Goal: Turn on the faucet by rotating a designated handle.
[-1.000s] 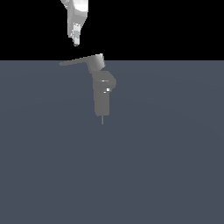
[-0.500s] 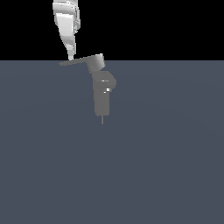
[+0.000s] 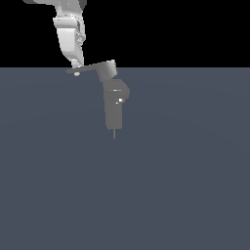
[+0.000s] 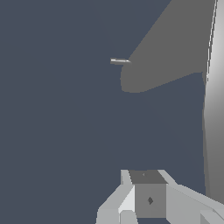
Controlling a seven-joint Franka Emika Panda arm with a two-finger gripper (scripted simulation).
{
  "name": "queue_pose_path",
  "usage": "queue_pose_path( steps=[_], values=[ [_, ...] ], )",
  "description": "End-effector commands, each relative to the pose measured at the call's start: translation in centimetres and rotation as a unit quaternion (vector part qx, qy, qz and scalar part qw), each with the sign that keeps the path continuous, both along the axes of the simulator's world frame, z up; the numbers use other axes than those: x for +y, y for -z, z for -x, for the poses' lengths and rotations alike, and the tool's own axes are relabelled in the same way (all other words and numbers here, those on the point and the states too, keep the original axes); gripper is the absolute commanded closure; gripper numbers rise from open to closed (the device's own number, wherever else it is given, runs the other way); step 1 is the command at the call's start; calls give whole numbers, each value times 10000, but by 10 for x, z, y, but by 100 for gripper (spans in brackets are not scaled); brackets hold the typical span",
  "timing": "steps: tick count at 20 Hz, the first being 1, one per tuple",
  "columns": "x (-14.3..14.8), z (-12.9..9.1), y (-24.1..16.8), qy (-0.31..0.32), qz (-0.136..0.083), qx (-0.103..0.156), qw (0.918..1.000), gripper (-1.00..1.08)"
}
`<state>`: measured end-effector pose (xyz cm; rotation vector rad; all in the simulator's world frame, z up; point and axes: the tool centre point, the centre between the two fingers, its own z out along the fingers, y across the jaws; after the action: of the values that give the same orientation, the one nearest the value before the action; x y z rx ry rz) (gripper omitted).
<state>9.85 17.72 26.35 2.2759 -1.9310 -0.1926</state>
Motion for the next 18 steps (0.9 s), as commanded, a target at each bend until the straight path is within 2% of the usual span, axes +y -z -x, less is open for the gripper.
queue_pose_path(
  steps=[1, 5, 18],
  values=[
    [1, -1, 1, 31, 14, -7, 10000, 108],
    [1, -1, 1, 25, 12, -4, 10000, 108],
    [-2, 25, -4, 25, 12, -4, 10000, 108]
  ],
)
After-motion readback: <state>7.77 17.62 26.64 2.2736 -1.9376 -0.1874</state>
